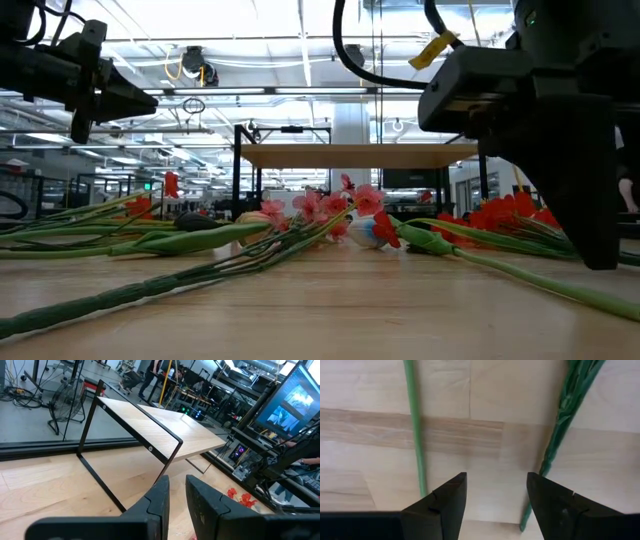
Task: Pick and place flowers into a vace then onto a shelf
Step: Put the right orange flowers into the right transparent vase
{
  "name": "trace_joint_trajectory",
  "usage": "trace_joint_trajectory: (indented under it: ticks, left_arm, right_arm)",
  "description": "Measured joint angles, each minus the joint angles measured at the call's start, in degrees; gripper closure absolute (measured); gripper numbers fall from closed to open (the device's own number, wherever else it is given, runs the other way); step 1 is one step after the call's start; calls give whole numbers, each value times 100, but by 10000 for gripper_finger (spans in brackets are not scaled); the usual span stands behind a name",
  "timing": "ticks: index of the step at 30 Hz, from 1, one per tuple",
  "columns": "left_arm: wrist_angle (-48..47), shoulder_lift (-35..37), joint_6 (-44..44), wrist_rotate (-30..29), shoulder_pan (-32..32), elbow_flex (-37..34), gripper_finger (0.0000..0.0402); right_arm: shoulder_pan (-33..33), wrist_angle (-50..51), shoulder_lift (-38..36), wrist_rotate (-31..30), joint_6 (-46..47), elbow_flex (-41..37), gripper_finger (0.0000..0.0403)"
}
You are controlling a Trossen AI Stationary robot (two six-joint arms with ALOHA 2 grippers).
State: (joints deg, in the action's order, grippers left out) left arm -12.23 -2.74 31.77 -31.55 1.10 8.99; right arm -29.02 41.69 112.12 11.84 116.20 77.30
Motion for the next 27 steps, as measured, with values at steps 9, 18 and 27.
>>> trace_joint_trajectory:
  ticks: [9,18,27]
  left_arm:
    - [2,0,-2,-80,0,0,334]
    - [2,0,-58,-286,0,0,334]
    - [0,0,-168,-308,0,0,334]
  right_arm:
    - [0,-150,-2,9,11,0,204]
    - [-7,-111,-2,35,13,0,204]
    - [-11,202,-113,18,14,0,204]
